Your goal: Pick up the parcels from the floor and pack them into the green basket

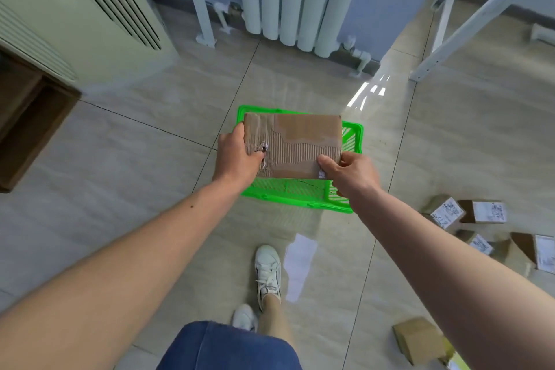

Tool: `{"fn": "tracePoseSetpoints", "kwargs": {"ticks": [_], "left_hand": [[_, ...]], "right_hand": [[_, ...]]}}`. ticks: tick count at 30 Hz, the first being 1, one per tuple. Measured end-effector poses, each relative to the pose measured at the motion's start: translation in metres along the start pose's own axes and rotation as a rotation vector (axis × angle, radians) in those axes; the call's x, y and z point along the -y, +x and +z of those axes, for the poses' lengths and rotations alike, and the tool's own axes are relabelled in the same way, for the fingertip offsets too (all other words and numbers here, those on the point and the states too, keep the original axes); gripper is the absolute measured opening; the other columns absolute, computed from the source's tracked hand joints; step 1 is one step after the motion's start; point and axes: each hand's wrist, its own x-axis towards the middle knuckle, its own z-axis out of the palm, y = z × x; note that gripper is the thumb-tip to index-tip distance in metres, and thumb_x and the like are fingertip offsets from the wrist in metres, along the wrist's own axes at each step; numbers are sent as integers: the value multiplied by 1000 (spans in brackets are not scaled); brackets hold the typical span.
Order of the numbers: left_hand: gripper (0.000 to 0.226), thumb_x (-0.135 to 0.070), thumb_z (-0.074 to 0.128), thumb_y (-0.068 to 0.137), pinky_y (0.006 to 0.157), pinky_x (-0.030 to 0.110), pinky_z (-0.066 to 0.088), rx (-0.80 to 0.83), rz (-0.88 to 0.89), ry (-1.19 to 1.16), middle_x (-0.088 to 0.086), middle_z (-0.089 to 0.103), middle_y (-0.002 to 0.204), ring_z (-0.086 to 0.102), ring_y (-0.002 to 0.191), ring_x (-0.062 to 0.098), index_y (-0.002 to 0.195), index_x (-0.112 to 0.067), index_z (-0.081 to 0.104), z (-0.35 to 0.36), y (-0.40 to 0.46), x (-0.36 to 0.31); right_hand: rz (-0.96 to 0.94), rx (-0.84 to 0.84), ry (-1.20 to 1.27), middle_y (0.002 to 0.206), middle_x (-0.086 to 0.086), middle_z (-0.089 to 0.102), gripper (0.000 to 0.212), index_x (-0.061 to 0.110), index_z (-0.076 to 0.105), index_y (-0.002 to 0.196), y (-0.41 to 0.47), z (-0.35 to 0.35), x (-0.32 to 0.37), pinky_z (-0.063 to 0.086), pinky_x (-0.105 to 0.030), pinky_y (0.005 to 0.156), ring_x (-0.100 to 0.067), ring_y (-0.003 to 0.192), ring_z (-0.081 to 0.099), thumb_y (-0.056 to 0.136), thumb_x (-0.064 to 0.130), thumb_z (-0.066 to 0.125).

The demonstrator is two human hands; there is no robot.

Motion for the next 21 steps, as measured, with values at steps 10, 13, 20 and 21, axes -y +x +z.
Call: {"fn": "tracePoseSetpoints", "kwargs": {"ticks": [10, 13, 20, 21], "left_hand": [[101, 4, 69, 77, 97, 9, 24, 194, 39, -34, 9, 29, 155, 32, 142, 20, 156, -19, 10, 46, 92, 54], [101, 5, 69, 75, 103, 16, 27, 235, 44, 1, 7, 30, 157, 33, 142, 20, 156, -20, 13, 67, 118, 86], [104, -8, 83, 68, 112, 35, 36, 335, 36, 116, 9, 39, 151, 42, 136, 26, 152, -17, 24, 134, 178, 163], [103, -10, 85, 68, 113, 36, 35, 351, 43, 150, 9, 39, 151, 42, 136, 26, 152, -17, 24, 144, 186, 173]], "right_hand": [[80, -17, -126, 73, -9, 61, 37, 4, 70, 84, 82, 69, -29, 34, -29, 64, -24, 72, 54, 85, 41, 68], [134, -6, -112, 74, -11, 61, 38, 1, 70, 84, 104, 105, -55, 35, -29, 64, -24, 73, 54, 85, 40, 69], [229, 69, -184, 86, -16, 70, 38, 3, 74, 93, 169, 182, -125, 39, -28, 68, -31, 84, 64, 86, 40, 67], [247, 89, -195, 80, -16, 67, 40, 1, 73, 90, 179, 193, -135, 39, -29, 67, -30, 78, 61, 85, 41, 67]]}}
